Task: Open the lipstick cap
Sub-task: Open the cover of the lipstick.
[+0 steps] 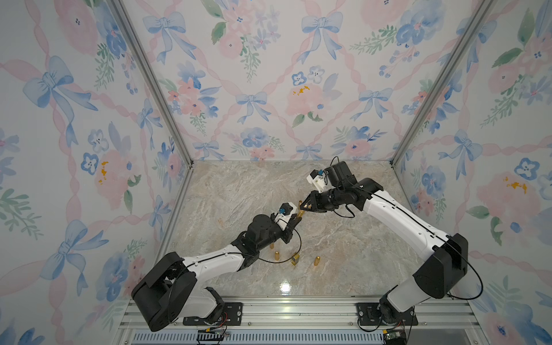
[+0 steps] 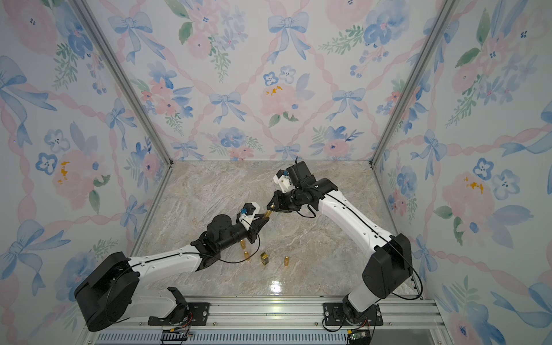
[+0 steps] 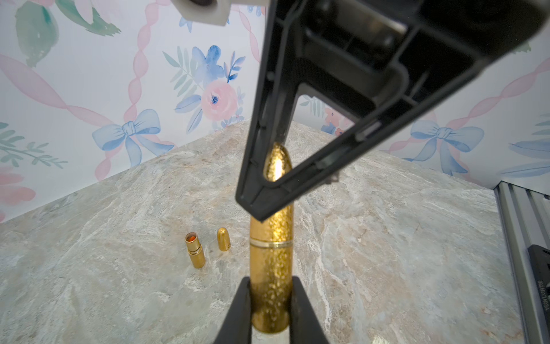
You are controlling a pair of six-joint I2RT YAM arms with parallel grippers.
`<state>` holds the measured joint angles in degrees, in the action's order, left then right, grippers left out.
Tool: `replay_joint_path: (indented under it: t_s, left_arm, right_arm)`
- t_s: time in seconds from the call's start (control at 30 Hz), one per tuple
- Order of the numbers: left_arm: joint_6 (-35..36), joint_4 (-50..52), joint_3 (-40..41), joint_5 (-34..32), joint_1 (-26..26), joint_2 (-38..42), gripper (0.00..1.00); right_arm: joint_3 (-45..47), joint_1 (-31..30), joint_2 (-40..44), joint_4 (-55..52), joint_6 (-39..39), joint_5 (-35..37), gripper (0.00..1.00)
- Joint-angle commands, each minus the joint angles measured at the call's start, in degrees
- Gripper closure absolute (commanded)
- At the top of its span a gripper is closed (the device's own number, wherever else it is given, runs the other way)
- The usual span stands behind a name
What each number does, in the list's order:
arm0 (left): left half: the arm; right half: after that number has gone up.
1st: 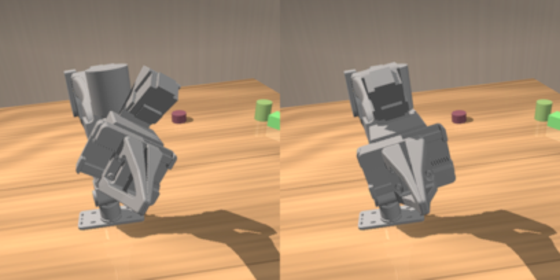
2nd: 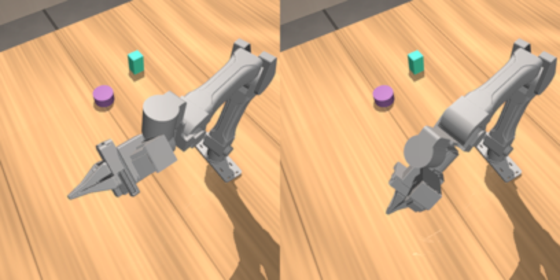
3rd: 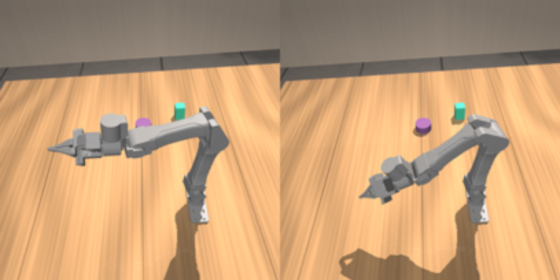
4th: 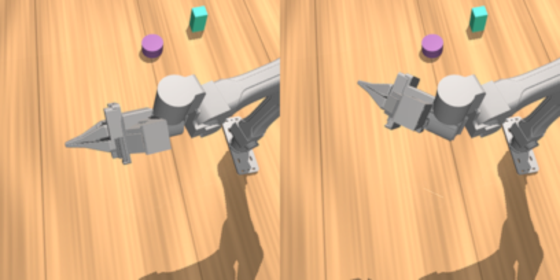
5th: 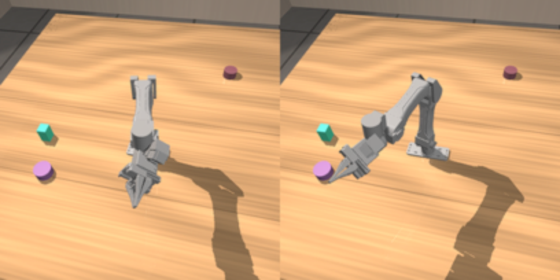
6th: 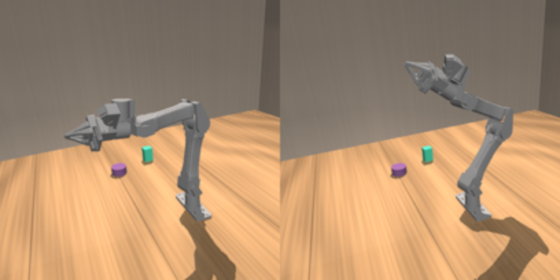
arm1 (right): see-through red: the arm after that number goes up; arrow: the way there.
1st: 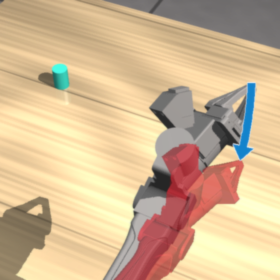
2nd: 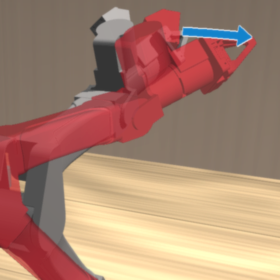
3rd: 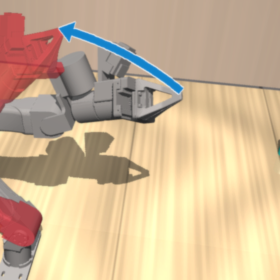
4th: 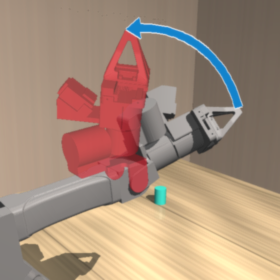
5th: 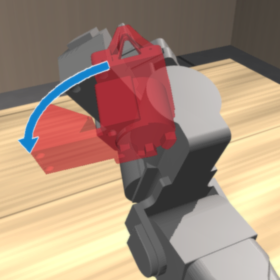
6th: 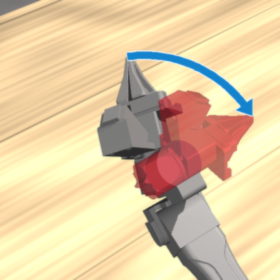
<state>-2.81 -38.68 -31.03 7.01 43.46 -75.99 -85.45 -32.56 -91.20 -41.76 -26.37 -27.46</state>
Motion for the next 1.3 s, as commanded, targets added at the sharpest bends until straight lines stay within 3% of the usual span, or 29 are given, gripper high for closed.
replay_joint_path:
  t_s: [0.0, 0.87, 1.27]
  left_arm:
    - [0.6, 7.6, 0.6, -0.3, -0.5, -0.3, 1.00]
    - [2.7, 11.8, -1.8, 4.2, -2.3, 0.3, 1.00]
    - [3.3, 16.1, -3.6, 11.4, -3.6, -1.0, 1.00]
  right_arm:
    - [-2.6, 1.9, 1.1, 3.1, -1.0, 0.7, 0.81]
    - [-0.9, 5.0, 3.0, 8.4, -4.2, -3.0, 0.81]
    - [-1.1, 6.5, 3.7, 8.9, -1.4, -4.2, 0.81]
